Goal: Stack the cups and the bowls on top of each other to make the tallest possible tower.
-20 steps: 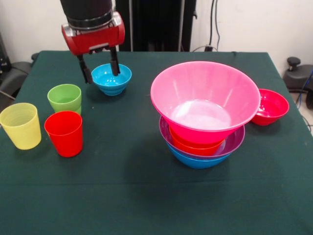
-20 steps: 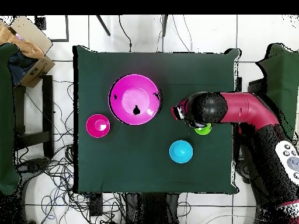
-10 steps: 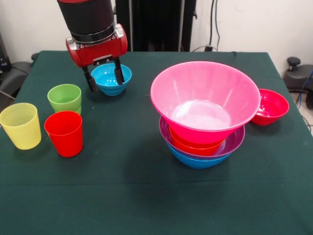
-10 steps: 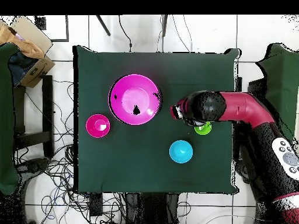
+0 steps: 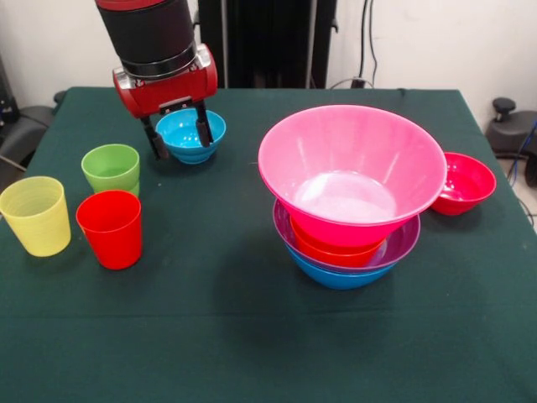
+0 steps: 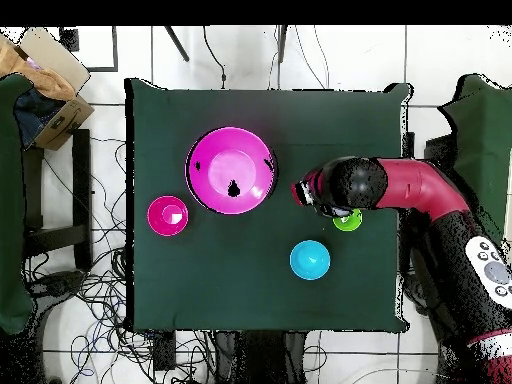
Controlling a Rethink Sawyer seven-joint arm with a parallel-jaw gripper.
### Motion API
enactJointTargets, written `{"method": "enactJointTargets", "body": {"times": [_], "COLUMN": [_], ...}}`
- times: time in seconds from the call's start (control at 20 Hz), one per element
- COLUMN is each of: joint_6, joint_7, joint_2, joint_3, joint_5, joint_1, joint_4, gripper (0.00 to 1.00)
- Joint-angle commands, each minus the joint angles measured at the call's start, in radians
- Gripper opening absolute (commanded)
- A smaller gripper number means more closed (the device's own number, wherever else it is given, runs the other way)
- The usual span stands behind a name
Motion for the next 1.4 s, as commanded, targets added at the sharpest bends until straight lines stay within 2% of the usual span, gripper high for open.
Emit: {"method": "enactJointTargets", "body": {"times": [0.05, 0.2, 0.4, 0.95, 1.4], "joint_6": [-0.044, -0.028, 0.044, 0.131, 0.262], "joint_7": [-0.063, -0.093, -0.146, -0.167, -0.214], "joint_2": [0.031, 0.026, 0.011, 0.006, -0.011], "joint_3": [-0.018, -0.016, -0.035, -0.059, -0.092], "joint_5": [-0.038, -0.042, -0.07, -0.097, -0.155], "joint_1": [0.017, 0.005, 0.009, 0.046, 0.074], "joint_4": [-0.024, -0.015, -0.013, -0.051, -0.059], "gripper": [1.0, 1.0, 1.0, 1.0, 1.0]}}
